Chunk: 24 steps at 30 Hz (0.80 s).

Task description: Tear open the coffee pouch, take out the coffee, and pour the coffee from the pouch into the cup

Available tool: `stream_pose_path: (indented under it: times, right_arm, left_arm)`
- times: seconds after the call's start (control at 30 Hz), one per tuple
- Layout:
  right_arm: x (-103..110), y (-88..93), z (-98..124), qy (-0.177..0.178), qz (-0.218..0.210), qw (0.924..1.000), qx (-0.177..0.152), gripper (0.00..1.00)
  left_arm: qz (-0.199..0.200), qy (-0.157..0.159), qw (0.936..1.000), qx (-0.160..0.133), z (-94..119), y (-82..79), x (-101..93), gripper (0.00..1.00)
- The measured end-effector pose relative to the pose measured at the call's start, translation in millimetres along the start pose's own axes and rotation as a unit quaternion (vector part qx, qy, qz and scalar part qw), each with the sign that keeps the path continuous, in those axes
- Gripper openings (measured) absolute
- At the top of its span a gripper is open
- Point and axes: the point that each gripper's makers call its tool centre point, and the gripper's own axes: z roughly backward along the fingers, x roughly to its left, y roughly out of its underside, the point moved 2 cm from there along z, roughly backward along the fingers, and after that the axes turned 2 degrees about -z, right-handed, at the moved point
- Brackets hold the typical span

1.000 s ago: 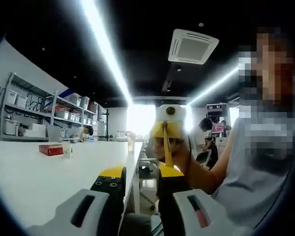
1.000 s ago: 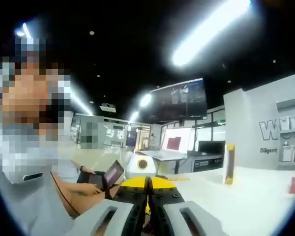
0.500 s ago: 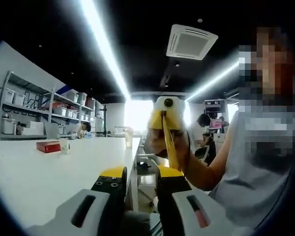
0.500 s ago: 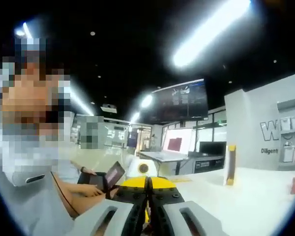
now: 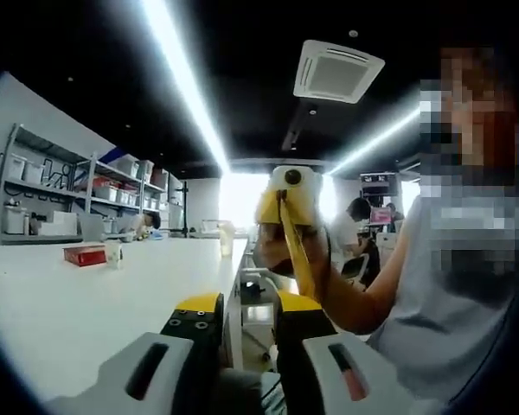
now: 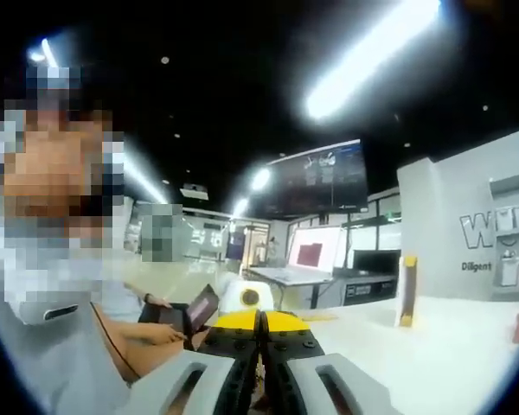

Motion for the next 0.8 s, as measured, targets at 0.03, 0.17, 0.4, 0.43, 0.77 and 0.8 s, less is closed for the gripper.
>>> stream_pose_path:
  times: [0.03, 0.17, 0.4, 0.43, 0.77, 0.8]
  right_arm:
    - [-1, -0.6, 0, -0.001, -0.002, 1.0000, -0.002, 0.01]
    - [-2, -4.7, -1, -0.009, -0.011, 0.9999, -0.005, 0.01]
    - [-7, -0.7, -1, -0.020, -0.016, 0.9996, 0.012, 0.01]
    - [-7, -0.5, -1, -0.021, -0.016, 0.9996, 0.012, 0.01]
    - [-9, 10.3, 2, -0.015, -0.019, 0.9995, 0.022, 0.01]
    - [-9, 10.2, 0, -0.016, -0.019, 0.9994, 0.023, 0.01]
  left_arm:
    - [0.000, 0.001, 1.0000, -0.001, 1, -0.9, -0.2, 0.26]
    - [0.004, 0.001, 1.0000, -0.003, 2, -1.9, 3.8, 0.25]
    - [0.003, -0.007, 1.0000, 0.000, 7, 1.5, 11.7, 0.26]
    - [0.005, -0.013, 0.9999, -0.002, 11, 0.9, 15.5, 0.26]
    - [0.013, -0.014, 0.9995, -0.024, 28, -10.3, 17.7, 0.26]
    - [0.012, -0.011, 0.9996, -0.022, 26, -10.2, 15.3, 0.26]
